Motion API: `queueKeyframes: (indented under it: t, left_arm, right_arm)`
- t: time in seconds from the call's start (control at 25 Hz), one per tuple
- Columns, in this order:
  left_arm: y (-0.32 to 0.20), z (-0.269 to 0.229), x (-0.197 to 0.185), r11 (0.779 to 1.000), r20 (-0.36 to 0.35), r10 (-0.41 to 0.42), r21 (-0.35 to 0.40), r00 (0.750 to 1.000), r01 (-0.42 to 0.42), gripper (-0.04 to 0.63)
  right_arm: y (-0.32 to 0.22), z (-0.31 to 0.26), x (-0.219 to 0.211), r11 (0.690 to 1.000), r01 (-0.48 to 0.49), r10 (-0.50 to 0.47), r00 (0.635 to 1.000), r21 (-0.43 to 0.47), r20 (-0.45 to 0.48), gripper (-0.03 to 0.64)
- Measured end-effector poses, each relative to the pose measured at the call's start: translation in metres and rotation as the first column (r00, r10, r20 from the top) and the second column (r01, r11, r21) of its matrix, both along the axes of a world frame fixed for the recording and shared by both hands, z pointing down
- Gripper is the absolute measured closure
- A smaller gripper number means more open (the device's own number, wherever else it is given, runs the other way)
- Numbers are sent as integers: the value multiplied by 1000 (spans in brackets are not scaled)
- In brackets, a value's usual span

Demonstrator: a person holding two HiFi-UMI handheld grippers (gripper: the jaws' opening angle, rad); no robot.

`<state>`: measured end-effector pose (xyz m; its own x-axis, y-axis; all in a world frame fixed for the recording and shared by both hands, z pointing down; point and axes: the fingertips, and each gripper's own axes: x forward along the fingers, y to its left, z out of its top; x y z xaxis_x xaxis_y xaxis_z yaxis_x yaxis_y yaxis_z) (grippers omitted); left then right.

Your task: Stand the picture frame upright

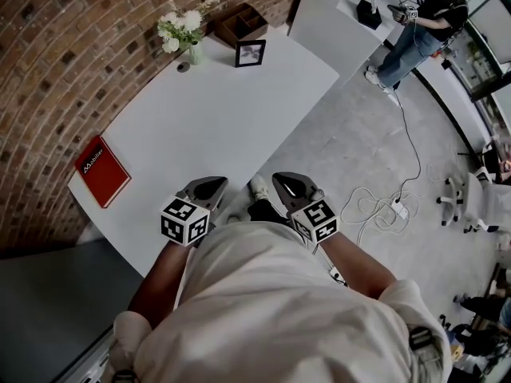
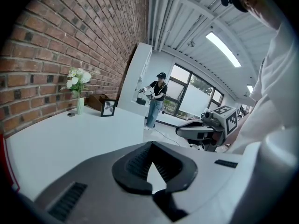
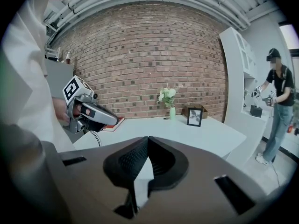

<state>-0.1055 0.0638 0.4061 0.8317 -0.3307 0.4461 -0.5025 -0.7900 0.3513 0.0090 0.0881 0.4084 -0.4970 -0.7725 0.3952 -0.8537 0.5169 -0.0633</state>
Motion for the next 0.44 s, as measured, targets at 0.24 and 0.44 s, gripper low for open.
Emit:
queueKeyframes:
  t: [0.24, 0.44]
  left_arm:
    - [1, 2, -3, 1000, 3, -6, -6, 1000, 6, 601]
    - [-1, 4, -8, 1000, 2, -11, -2, 1000, 11, 600]
  right_arm:
    - [1, 0, -2, 1000, -1, 1, 1000, 1, 1, 612]
    - [-2, 3, -5, 1000, -1, 1, 1000, 9, 0, 612]
